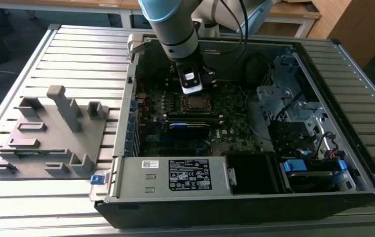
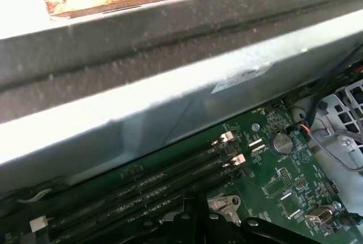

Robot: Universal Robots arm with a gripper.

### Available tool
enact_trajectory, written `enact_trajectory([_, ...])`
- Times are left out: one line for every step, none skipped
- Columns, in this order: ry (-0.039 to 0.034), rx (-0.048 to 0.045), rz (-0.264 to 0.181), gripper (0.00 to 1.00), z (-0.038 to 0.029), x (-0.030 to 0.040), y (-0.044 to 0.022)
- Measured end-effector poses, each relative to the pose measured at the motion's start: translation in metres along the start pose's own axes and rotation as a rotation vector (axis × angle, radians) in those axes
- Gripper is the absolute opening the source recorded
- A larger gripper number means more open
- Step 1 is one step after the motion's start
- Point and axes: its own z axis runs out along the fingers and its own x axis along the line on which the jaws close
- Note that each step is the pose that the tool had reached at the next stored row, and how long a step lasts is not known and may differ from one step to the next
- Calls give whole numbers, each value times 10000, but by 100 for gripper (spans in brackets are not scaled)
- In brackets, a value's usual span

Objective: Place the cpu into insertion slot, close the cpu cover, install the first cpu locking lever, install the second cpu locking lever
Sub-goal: 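Install the first cpu locking lever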

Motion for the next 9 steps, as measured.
enact_trajectory([-12, 12, 17, 10, 4, 5, 9])
enact_trajectory([-23, 26, 32, 10, 7, 10, 16])
enact_trajectory([-32, 37, 45, 10, 9, 13, 23])
enact_trajectory([-40, 48, 55, 10, 11, 15, 27])
enact_trajectory([-48, 59, 65, 10, 13, 18, 31])
enact_trajectory([-56, 70, 73, 10, 15, 20, 35])
enact_trajectory([-65, 83, 80, 10, 16, 22, 38])
enact_trajectory([-75, 100, 85, 10, 18, 24, 41])
enact_trajectory([-86, 121, 85, 10, 20, 25, 43])
